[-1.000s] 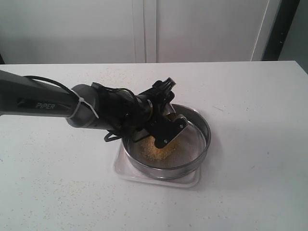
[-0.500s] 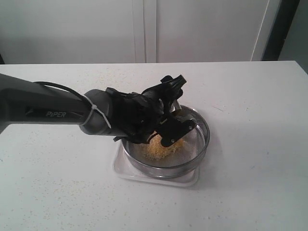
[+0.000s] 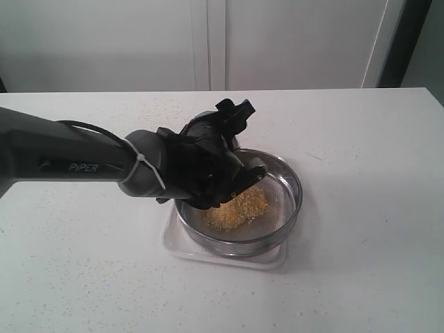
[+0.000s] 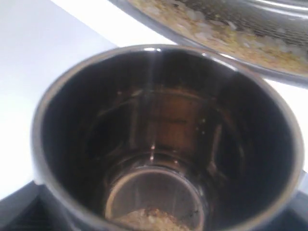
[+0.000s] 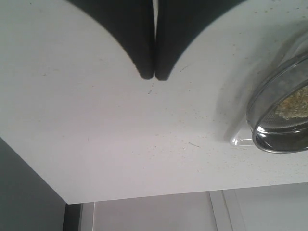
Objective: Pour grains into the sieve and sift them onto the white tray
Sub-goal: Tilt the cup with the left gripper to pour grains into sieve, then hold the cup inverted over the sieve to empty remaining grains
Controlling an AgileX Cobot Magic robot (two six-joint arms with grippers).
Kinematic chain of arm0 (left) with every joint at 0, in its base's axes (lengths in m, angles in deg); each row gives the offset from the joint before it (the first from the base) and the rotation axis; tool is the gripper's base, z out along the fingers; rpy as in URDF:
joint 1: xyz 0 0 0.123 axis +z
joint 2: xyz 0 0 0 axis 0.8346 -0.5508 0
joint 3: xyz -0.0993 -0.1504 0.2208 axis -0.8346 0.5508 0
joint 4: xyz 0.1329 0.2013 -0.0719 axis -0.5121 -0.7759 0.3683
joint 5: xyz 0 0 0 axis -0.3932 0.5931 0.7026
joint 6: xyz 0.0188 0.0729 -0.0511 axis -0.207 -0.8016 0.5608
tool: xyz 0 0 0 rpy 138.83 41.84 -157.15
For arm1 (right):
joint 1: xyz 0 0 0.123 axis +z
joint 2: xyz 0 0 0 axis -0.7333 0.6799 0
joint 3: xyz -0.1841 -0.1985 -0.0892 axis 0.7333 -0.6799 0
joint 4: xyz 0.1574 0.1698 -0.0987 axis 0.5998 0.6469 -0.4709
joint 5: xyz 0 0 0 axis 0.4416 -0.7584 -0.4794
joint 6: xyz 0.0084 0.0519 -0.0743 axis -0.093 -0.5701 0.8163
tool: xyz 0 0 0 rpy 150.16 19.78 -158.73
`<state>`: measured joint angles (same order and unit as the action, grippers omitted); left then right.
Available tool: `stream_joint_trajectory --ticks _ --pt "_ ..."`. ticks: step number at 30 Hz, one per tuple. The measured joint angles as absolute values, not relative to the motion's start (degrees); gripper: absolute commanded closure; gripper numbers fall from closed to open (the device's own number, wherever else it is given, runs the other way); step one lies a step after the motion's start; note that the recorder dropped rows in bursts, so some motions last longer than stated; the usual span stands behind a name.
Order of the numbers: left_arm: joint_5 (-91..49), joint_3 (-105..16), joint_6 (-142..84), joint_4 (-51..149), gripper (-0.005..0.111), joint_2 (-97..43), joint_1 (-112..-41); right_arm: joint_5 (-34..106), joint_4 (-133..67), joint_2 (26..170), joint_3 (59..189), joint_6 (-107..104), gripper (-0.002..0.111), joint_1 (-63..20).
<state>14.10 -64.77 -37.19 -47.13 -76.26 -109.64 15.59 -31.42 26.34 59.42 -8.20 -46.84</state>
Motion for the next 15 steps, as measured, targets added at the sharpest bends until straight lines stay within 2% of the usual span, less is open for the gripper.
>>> stream_joint_trajectory --ticks 8,15 --pt "22.27 -64.77 -50.37 -33.20 0.107 -76.26 -112.48 15.59 -31.42 26.34 59.42 -8.20 0.108 -46.84" --pt "25.79 -64.77 -54.21 -32.43 0.107 -76.26 -113.89 15.59 -31.42 26.34 59.42 -8.20 0.108 -46.84"
